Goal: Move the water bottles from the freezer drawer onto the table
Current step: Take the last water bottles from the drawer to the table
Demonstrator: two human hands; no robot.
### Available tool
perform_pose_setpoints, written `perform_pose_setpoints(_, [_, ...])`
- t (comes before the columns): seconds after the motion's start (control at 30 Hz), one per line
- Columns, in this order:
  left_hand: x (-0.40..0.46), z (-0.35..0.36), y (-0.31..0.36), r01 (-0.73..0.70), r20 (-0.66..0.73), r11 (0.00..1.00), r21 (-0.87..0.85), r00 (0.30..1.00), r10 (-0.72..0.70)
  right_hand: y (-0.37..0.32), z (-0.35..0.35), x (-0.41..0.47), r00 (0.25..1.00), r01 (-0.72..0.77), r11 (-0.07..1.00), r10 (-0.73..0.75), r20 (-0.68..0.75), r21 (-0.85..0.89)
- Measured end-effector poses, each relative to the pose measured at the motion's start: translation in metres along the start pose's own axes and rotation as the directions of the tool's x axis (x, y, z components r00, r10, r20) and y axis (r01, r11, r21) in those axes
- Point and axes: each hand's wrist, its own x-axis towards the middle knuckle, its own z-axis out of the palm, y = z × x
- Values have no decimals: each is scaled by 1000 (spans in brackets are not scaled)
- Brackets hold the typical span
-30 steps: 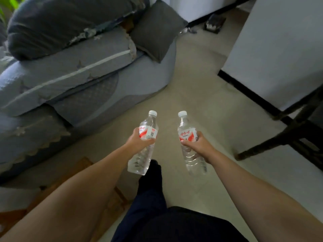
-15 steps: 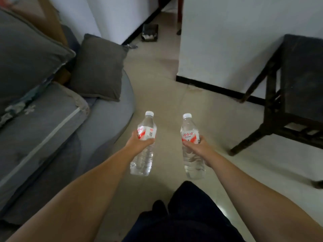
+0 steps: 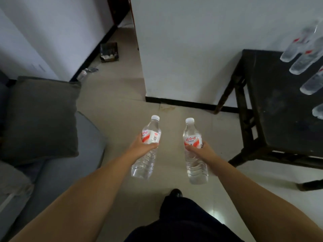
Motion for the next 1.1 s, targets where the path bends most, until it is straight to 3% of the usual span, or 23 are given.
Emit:
perform_pose_setpoints(0.17, [67,23,61,-11,37,1000,16,999,11,-38,-37,54,999,-9,999,10,-39,31])
perform_pose_setpoints(0.37, [137,45,120,-72,197,990,118,979,48,-58,-76,108,991,-59,996,67,-117,70])
perform_pose_setpoints(0.63, [272,70,228,-217,333,952,217,933,137,-113,-122,204,944,-45,980,105,-311,195])
perform_pose_setpoints(0.9, [394,81,354,-339,464,871,356,873,150,-194,-150,295,890,-26,952,161,-427,304])
perform_pose_setpoints(1.1, [448,123,403,-353,544,851,390,834,97,-214,-186,327,871,-18,925,201,-449,380])
